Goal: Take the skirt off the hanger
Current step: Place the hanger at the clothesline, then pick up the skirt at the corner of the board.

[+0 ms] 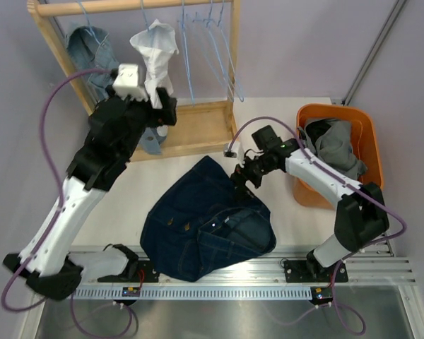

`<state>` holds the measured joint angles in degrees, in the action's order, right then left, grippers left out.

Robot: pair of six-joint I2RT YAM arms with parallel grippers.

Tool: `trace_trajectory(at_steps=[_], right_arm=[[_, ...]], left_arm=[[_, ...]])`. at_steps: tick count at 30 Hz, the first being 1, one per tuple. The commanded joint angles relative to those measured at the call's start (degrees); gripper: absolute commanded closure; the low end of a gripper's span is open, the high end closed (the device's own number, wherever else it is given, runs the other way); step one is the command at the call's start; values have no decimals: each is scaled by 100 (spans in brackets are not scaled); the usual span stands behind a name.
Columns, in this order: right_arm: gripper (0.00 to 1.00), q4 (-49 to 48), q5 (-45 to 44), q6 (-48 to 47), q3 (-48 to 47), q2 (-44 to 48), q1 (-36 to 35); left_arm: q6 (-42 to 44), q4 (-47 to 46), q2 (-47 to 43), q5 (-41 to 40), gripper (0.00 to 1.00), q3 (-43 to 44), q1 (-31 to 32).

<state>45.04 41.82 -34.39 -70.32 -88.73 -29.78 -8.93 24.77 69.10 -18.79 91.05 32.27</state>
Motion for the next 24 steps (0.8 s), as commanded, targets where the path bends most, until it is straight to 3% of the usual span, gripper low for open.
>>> trace_trajectory(at_steps=[1,6,11,22,24], right_arm=[[1,-468,-912,584,52,-40,-176],[1,-655,-1115,-92,502,198,-406],[0,-286,-1474,-454,485,-336,-520],[1,-777,-3242,-121,546,-1286,-687],[7,-742,-3216,-77,511,-1366,-678]], left_arm=[[207,-96,-826,-19,1,-892,-10],[-169,317,-1916,-230,1,-1975,-19],[-539,476,-2830,-327,1,-2784,-28],[-759,467,-3025,-73,1,-3180,-28],[-795,432,-3016,-20,1,-3216,-19]])
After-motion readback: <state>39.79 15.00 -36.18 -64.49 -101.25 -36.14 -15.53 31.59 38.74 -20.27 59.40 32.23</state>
